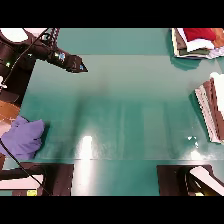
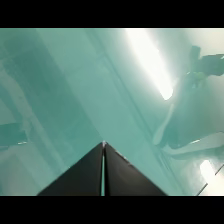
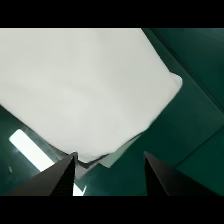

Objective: Fold the shirts.

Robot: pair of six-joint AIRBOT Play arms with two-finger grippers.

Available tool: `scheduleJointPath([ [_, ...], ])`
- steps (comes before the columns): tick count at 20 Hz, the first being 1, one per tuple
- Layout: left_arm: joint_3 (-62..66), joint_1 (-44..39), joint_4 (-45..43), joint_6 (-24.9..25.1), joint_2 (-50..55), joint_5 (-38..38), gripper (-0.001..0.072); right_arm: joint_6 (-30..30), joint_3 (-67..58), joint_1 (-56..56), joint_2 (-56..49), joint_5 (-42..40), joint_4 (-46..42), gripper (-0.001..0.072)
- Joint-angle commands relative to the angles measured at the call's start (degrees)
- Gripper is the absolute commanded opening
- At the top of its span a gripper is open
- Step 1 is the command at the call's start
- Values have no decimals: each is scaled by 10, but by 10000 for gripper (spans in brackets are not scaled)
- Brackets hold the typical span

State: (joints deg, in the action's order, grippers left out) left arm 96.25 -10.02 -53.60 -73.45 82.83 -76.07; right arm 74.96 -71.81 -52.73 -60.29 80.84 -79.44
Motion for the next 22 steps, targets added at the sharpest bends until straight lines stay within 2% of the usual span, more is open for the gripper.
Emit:
scheduleJointPath([
  [1,0,0,0,0,0,7,24,22,-12,39,5,17,127,488],
  [3,0,0,0,0,0,2,24,22,-13,106,5,21,203,488],
  [6,0,0,1,-1,0,-12,24,22,-13,232,5,3,213,474],
  [8,0,0,1,-1,0,0,24,21,-13,313,5,-11,213,319],
  [9,0,0,1,-1,0,7,24,21,-13,351,5,-19,212,151],
  [10,0,0,1,-1,0,10,25,19,-13,382,5,-26,207,13],
  [15,0,0,1,-1,0,22,24,15,-13,473,5,-59,208,16],
  [22,0,0,1,-1,0,22,24,15,-13,480,5,-46,209,16],
])
